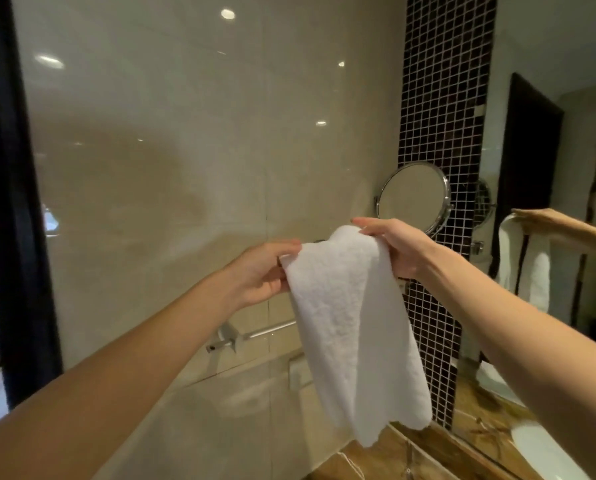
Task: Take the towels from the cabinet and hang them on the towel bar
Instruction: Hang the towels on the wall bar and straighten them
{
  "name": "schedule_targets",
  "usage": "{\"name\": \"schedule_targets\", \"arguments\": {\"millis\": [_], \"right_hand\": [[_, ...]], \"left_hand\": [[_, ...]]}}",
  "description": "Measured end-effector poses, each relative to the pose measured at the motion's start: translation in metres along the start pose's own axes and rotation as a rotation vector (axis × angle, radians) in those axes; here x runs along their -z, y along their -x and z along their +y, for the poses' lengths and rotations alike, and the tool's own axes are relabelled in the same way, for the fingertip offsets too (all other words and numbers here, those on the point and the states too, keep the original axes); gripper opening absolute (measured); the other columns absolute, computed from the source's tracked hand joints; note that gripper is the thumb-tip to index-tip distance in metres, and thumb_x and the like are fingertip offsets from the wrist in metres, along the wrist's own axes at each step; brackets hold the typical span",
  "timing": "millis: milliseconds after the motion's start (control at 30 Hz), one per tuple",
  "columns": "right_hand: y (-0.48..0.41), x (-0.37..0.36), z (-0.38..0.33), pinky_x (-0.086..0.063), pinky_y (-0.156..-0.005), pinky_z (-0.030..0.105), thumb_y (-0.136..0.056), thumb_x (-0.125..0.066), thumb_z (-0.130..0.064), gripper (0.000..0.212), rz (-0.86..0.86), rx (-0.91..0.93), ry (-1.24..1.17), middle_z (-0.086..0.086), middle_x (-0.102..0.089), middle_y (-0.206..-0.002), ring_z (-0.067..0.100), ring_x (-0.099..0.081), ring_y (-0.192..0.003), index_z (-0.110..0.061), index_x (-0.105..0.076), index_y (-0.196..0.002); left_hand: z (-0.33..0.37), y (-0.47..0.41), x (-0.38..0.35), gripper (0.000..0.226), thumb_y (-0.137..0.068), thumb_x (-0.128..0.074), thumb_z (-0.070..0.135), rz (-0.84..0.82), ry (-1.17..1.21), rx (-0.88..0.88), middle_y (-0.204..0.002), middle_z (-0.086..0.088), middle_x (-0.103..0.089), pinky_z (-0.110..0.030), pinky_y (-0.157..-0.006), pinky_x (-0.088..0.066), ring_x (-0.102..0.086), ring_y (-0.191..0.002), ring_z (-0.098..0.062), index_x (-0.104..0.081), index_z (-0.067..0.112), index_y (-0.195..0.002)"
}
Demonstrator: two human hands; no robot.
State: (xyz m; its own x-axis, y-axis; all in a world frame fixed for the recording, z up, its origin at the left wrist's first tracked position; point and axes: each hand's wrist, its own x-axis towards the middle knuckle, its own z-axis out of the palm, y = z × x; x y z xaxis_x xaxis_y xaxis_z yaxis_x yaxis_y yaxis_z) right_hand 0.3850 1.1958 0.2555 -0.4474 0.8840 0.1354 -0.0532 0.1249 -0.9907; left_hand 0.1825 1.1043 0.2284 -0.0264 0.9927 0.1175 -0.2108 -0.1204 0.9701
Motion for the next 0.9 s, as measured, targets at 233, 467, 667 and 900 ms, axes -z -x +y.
{"name": "schedule_targets", "arguments": {"millis": [233,467,667,900], "right_hand": [[-0.022,0.0,-0.05,-0.048,-0.091,0.038,-0.09,-0.05,-0.01,0.044,0.051,0.136,0.019,0.004,-0.053,-0.133,0.022,-0.055,-0.115,-0.023,-0.052,-0.132],[-0.044,-0.016,-0.085,-0.048,-0.074,0.032,-0.091,-0.052,-0.009,0.042,0.122,0.219,-0.098,0.004,-0.054,-0.126,0.02,-0.057,-0.104,-0.02,-0.052,-0.132],[-0.066,-0.04,-0.129,-0.052,-0.078,0.033,-0.091,-0.05,0.0,0.049,0.092,0.37,-0.297,0.006,-0.06,-0.115,0.02,-0.062,-0.092,-0.017,-0.047,-0.137],[-0.106,-0.056,-0.124,-0.053,-0.075,0.033,-0.092,-0.046,0.003,0.046,0.089,0.357,-0.295,0.006,-0.062,-0.104,0.02,-0.063,-0.086,-0.014,-0.048,-0.135]], "left_hand": [[0.057,-0.022,-0.009,0.044,-0.087,-0.055,-0.006,0.041,-0.201,-0.191,-0.101,-0.005,-0.063,-0.024,-0.056,-0.054,-0.063,-0.081,-0.017,-0.051,0.014,-0.126],[0.116,-0.04,-0.007,0.049,-0.085,-0.058,-0.006,0.079,-0.245,-0.305,-0.104,-0.008,-0.063,-0.028,-0.067,-0.054,-0.064,-0.082,-0.018,-0.05,0.016,-0.129],[0.166,-0.051,-0.003,0.056,-0.083,-0.06,-0.008,0.106,-0.193,-0.484,-0.118,-0.017,-0.06,-0.033,-0.078,-0.053,-0.063,-0.088,-0.025,-0.047,0.012,-0.134],[0.176,-0.073,0.019,0.061,-0.082,-0.056,-0.014,0.127,-0.294,-0.477,-0.127,-0.019,-0.056,-0.031,-0.074,-0.054,-0.061,-0.096,-0.025,-0.047,0.014,-0.135]]}}
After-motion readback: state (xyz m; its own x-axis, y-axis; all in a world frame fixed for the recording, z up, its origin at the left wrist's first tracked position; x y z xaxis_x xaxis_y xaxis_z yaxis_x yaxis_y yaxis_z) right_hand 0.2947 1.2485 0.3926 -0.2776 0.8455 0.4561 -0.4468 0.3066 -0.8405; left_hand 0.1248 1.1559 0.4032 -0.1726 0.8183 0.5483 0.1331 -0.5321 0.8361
